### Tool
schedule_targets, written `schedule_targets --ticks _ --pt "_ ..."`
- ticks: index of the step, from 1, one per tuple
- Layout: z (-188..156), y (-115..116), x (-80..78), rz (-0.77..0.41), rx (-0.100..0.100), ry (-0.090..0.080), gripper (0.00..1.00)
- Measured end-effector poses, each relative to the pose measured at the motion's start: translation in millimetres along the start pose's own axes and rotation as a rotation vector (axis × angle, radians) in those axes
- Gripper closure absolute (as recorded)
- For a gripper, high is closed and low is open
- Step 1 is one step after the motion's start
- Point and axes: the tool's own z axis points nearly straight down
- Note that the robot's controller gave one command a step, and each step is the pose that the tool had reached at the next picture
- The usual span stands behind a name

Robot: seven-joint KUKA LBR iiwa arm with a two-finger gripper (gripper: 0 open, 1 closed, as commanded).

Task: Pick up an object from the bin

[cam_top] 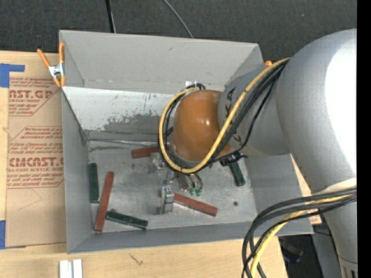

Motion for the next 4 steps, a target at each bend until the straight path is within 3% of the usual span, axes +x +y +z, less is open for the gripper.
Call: schedule_targets --ticks 1,2,3,4 --pt "11 -21 23.8 -0.006 0.000 0.007 0.00" --pt "10 -78 30.6 -0.104 0.000 0.002 1.00" --pt "10 -78 30.5 -0.104 0.000 0.002 1.00" --pt "-106 -84 7.0 -0.161 0.000 0.000 1.00"
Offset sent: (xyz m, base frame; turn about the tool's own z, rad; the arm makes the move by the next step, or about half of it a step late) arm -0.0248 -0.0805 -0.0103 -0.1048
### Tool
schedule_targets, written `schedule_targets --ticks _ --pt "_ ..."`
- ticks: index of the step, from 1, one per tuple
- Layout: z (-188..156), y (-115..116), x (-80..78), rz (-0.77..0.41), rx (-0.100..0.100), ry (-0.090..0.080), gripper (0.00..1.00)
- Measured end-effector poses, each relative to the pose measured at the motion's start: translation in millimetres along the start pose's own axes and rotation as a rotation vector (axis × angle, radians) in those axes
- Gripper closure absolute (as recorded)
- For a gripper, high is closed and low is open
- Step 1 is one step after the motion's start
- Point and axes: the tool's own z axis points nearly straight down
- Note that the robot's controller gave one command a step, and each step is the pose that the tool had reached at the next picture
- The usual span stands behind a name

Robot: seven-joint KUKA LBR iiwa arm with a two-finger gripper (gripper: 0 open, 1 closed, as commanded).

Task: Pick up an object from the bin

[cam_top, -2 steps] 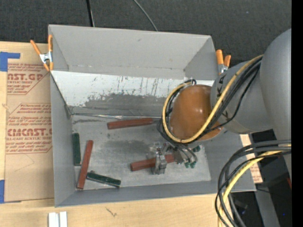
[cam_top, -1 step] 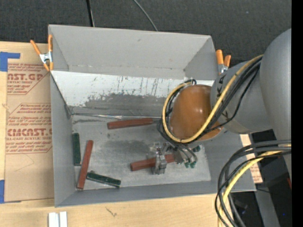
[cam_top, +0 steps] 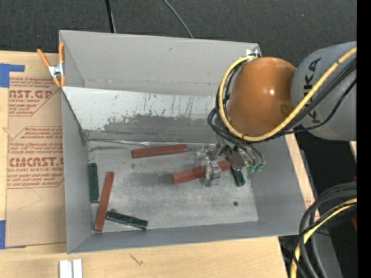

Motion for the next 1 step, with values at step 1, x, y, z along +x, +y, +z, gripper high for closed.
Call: schedule_targets --ticks 1 --pt "0.0 0.1 0.0 0.000 0.000 0.000 1.00"
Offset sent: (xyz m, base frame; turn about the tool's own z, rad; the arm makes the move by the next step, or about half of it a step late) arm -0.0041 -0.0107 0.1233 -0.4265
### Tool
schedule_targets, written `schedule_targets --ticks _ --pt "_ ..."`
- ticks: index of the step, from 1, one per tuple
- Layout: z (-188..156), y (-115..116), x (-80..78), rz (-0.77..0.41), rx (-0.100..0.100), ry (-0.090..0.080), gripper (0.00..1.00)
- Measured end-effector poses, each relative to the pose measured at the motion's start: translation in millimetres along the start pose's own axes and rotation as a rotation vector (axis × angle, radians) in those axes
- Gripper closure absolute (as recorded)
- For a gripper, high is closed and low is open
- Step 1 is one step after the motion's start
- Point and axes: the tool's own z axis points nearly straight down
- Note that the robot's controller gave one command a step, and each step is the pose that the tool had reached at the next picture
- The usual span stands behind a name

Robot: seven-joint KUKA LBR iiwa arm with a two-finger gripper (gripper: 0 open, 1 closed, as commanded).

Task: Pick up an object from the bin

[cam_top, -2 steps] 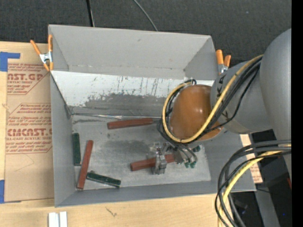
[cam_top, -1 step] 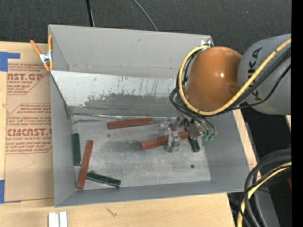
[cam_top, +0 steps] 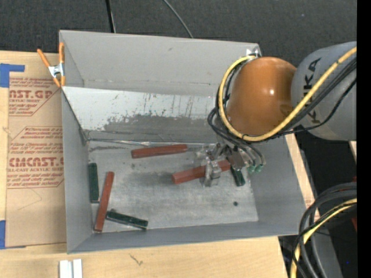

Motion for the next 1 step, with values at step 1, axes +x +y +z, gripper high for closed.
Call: schedule_targets --ticks 1 --pt "-126.0 -8.9 4.7 -0.427 0.004 -0.006 1.00"
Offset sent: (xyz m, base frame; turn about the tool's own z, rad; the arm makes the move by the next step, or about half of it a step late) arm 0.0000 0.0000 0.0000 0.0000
